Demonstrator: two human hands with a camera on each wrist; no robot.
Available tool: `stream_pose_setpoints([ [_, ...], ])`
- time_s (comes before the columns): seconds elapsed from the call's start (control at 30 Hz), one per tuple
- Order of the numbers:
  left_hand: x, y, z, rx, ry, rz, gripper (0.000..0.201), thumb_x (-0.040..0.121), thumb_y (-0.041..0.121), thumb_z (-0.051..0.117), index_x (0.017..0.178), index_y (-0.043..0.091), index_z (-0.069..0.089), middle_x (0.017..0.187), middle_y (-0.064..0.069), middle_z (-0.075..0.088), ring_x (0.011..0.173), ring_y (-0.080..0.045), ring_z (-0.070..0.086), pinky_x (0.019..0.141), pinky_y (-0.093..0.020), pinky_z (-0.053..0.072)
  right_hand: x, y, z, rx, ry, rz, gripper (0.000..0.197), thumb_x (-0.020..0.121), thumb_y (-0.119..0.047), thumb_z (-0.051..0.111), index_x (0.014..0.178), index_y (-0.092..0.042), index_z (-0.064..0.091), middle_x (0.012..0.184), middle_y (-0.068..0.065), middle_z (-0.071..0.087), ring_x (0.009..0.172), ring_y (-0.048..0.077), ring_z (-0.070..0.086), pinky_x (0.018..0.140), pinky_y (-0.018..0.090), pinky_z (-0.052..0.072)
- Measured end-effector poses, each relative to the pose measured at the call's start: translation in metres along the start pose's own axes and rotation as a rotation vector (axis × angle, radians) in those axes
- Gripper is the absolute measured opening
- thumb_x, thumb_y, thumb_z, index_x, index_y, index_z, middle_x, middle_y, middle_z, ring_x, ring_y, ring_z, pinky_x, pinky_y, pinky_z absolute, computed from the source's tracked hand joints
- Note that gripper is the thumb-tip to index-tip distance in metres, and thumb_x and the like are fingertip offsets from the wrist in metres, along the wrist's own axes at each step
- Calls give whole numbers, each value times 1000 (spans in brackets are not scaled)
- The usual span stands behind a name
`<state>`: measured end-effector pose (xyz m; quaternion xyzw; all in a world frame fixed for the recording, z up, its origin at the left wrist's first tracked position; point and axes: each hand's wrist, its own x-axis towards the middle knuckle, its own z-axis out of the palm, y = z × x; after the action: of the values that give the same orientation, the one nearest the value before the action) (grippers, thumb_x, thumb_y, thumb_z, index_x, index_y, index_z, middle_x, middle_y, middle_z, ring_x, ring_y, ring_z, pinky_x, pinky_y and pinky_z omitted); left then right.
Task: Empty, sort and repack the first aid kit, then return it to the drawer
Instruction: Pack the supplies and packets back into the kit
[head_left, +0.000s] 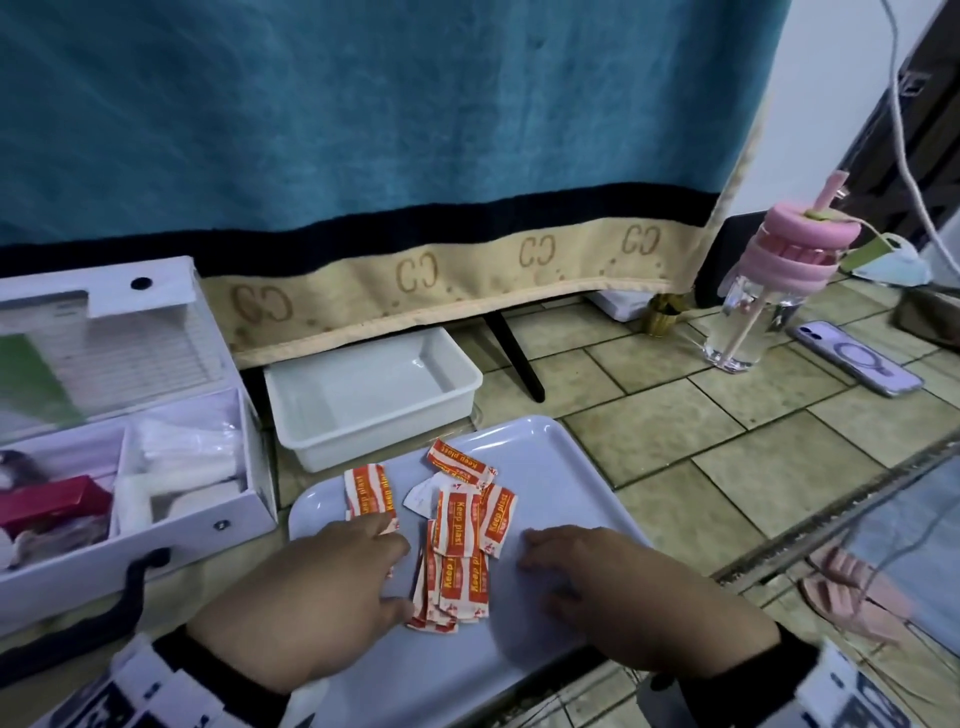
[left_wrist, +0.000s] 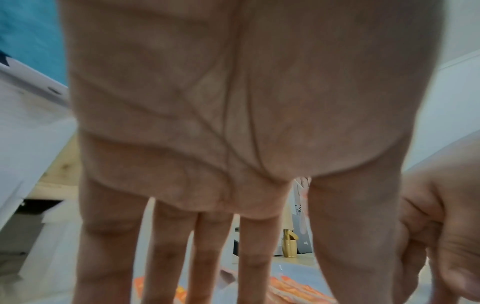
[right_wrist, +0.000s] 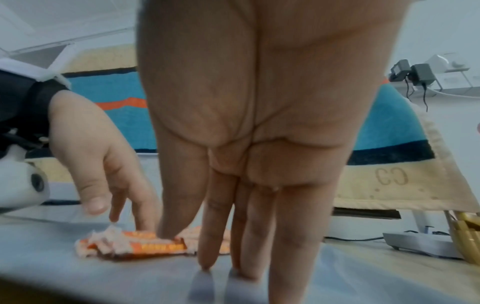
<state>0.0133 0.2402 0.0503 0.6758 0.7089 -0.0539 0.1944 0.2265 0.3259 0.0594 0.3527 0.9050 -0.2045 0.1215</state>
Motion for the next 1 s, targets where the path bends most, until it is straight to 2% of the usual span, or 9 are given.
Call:
stream_pose_setpoints([
  [0.13,-5,-6,-3,41,-3,-47,42,90,52,43,125,28,47,131,9,43,119,-12,46,99,-30,41,11,-11,-25,-16,108,34,39,89,-36,55,127,-33,53,127,-5,55,117,14,52,97,31,45],
  [0.23,-6,-8,-6,20,30,-65,37,92,48,43,121,26,49,127,7,46,114,-14,51,95,-29,43,40,-27,-30,-137,213,-20,35,92,-28,49,127,-26,51,122,1,57,110,20,57,88,33,49],
  [0.43,-18,-14,-15,-127,111,-20,38,94,46,44,130,35,42,131,15,42,118,-6,46,98,-24,38,86,-46,-16,-377,115,-15,38,90,-14,48,128,-14,43,120,9,56,107,29,59,83,36,44],
  [0.57,-41,-39,-24,-192,201,-72,41,91,49,47,130,40,41,130,23,39,118,0,44,102,-23,36,97,-44,-20,-331,142,13,26,88,-15,48,113,-17,56,111,6,63,103,26,63,82,33,48],
  [0.7,-68,-72,-39,-246,286,-133,37,90,51,48,126,42,44,122,29,38,111,6,42,93,-16,35,88,-53,-57,-387,10,-23,11,88,-20,53,94,-18,63,99,5,61,100,22,59,61,24,37],
  [0.77,-81,-91,-48,-249,327,-182,33,90,51,48,122,44,45,120,30,39,108,6,43,92,-17,36,81,-68,-81,-311,-28,-84,9,88,-23,58,89,-22,67,84,-3,57,83,13,57,54,16,34],
  [0.87,-98,-122,-62,-265,365,-254,27,88,49,52,114,45,48,119,24,44,101,3,49,90,-21,41,84,-104,-101,-75,16,-190,14,84,-23,64,74,-32,64,77,-7,67,71,4,59,66,19,46],
  [0.93,-105,-147,-69,-234,393,-303,29,87,48,54,115,42,49,123,20,45,104,-1,51,91,-23,41,101,-131,-100,66,84,-279,8,81,-23,69,74,-23,66,77,-1,70,66,5,57,68,23,46],
  [1.0,-109,-174,-75,-183,430,-352,44,87,46,55,128,33,48,137,15,39,116,-8,48,97,-25,38,121,-159,-90,172,85,-347,8,80,-20,72,80,-13,70,69,2,67,59,3,49,61,24,41],
])
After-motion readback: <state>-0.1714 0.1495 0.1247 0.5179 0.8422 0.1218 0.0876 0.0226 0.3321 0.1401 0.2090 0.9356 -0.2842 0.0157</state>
